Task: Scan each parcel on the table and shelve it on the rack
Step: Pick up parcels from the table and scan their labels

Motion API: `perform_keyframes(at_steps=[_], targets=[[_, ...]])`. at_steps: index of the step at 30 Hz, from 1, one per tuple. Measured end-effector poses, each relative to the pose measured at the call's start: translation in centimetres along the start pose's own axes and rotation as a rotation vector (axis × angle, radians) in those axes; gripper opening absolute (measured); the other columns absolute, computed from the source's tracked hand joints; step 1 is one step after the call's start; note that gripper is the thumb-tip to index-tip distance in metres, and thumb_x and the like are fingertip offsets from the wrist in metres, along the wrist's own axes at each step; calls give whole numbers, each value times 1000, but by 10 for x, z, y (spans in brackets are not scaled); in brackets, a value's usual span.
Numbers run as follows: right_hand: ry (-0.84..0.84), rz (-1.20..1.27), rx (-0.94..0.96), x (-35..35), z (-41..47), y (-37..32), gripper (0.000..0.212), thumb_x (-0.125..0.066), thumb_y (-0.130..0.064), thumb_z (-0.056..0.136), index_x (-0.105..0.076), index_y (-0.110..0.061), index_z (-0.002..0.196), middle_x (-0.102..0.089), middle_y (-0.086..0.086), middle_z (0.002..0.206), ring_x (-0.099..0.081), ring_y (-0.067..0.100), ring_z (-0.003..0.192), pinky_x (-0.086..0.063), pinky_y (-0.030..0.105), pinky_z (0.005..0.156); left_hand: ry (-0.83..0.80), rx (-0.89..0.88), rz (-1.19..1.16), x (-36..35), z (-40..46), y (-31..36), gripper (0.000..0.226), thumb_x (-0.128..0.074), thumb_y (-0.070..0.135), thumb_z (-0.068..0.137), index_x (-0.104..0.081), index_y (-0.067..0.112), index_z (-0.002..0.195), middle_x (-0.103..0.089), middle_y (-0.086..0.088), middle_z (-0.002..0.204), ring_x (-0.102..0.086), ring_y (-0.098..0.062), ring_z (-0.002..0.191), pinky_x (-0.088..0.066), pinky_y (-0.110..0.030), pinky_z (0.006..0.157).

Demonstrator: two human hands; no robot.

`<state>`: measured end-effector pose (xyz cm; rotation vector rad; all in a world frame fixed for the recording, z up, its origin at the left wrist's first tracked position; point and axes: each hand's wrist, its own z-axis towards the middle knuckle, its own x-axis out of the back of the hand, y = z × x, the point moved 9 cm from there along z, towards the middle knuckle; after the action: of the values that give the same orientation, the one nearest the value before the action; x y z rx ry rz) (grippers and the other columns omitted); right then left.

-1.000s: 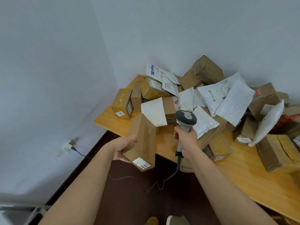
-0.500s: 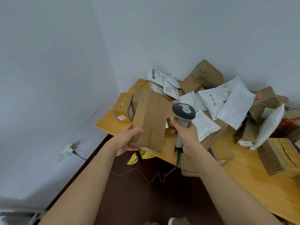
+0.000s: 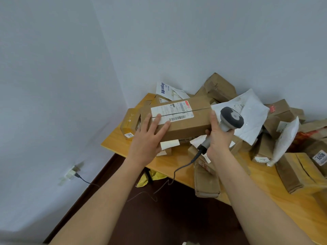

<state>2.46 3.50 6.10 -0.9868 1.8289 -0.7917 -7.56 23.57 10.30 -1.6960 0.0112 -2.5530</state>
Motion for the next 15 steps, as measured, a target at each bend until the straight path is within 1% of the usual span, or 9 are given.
perform_keyframes(at_steps=[1, 5, 7, 9, 10, 11, 12, 13, 15], targets=[[-8, -25, -23, 2, 2, 1, 88, -85, -46, 69, -39, -31, 142, -57, -2, 134, -62, 20, 114, -55, 34, 95, 20, -30, 3, -2, -1, -3, 92, -83, 22, 69, -32, 25, 145, -43, -16, 148, -35, -44, 137, -52, -57, 92], [-14, -95, -76, 11, 4, 7, 75, -84, -32, 76, -44, -26, 139, -61, 1, 124, -60, 12, 80, -55, 30, 91, 93, -85, -47, 0, -3, -8, 89, -84, 15, 68, -36, 26, 143, -38, -17, 149, -31, -44, 139, -48, -60, 97], [-17, -52, -88, 13, 3, 8, 63, -82, -28, 78, -48, -24, 130, -62, 1, 114, -58, 12, 77, -55, 26, 81, 180, 135, -180, 6, -2, -26, 88, -82, 12, 68, -36, 21, 142, -30, -21, 149, -26, -44, 140, -38, -56, 107], [-10, 19, -102, 14, 2, 9, 48, -81, -25, 81, -50, -26, 117, -62, -1, 101, -55, 11, 73, -52, 23, 68, 237, 580, -584, 0, -8, -56, 83, -78, 11, 73, -34, 11, 143, -33, -20, 145, -28, -38, 137, -29, -45, 111], [-4, 46, -111, 16, 1, 9, 43, -80, -25, 82, -50, -27, 112, -62, -2, 96, -55, 11, 71, -51, 22, 64, 230, 852, -941, -12, -17, -64, 68, -72, 11, 80, -38, 9, 139, -41, -16, 138, -36, -34, 132, -32, -42, 110], [0, 61, -117, 17, 0, 9, 40, -80, -25, 82, -51, -27, 109, -62, -3, 93, -54, 10, 69, -50, 21, 61, 209, 1093, -1351, -25, -24, -59, 42, -60, 9, 87, -47, 10, 127, -50, -12, 125, -45, -31, 122, -38, -43, 106], [-4, 64, -122, 18, -1, 7, 39, -80, -26, 82, -51, -26, 107, -62, -3, 92, -54, 10, 68, -49, 21, 60, 179, 1248, -1730, -37, -26, -47, 21, -47, 8, 90, -54, 10, 109, -54, -10, 110, -50, -29, 110, -43, -44, 99], [-21, 55, -126, 18, -1, 5, 39, -80, -26, 81, -52, -25, 109, -62, -2, 92, -54, 10, 67, -49, 21, 59, 200, 1332, -1968, -41, -28, -43, 19, -38, 7, 89, -55, 10, 98, -56, -9, 101, -53, -28, 100, -45, -44, 94], [-82, 10, -123, 18, 0, -4, 47, -81, -24, 80, -53, -21, 118, -63, 1, 96, -54, 11, 69, -50, 22, 63, 347, 1362, -2129, -38, -29, -56, 27, -34, 13, 89, -58, 9, 100, -62, -10, 100, -56, -23, 85, -46, -39, 88]])
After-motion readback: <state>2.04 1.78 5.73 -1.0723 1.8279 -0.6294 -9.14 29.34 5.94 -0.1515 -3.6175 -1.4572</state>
